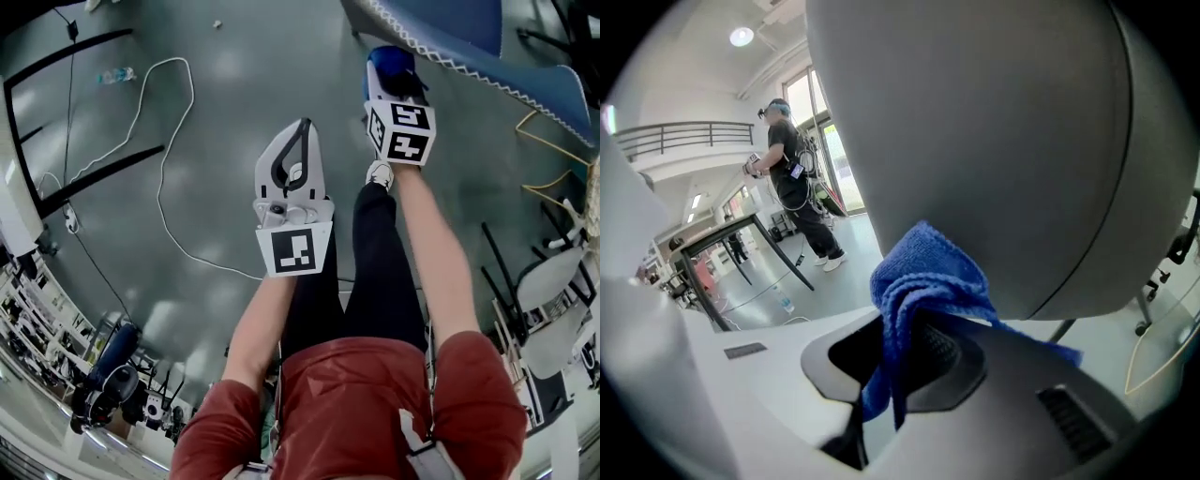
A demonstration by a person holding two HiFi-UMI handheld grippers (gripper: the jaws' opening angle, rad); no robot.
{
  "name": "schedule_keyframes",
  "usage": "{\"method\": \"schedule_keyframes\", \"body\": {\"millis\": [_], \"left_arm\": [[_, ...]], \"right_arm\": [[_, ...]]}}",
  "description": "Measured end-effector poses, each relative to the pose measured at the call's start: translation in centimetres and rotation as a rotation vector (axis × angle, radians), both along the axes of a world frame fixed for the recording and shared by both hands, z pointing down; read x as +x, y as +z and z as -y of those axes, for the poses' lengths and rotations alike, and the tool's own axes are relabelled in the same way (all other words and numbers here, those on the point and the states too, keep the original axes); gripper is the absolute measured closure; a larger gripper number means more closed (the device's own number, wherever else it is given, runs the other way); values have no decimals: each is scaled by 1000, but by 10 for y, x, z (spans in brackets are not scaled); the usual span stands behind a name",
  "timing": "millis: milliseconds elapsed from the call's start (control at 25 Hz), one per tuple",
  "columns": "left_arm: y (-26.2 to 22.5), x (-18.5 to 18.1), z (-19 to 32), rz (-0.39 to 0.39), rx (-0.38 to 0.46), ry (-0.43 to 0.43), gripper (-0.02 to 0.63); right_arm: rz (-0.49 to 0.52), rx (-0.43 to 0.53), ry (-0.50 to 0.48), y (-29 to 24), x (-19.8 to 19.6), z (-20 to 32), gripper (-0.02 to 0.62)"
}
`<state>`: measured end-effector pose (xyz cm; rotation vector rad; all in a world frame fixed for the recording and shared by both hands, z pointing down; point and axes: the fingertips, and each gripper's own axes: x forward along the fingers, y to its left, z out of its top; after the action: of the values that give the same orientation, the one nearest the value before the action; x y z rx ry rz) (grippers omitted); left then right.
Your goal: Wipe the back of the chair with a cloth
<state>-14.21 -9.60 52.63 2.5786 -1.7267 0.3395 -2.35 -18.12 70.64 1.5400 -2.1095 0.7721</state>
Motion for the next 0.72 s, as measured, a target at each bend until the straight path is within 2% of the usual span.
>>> {"method": "schedule_keyframes", "body": {"millis": [200, 400, 560, 720], "left_arm": [[-46, 6, -11, 18, -7, 17, 595], [-74, -4, -37, -2, -149, 1, 595], [-127, -1, -47, -41, -135, 5, 595], [-172, 8, -65, -60, -136, 25, 595]], "right_arm": [[42, 12, 13, -73, 9, -47, 537], [72, 24, 1, -148, -1, -95, 535], [73, 57, -47, -216, -2, -121, 535], [56, 132, -103, -287, 7, -145, 535]]}}
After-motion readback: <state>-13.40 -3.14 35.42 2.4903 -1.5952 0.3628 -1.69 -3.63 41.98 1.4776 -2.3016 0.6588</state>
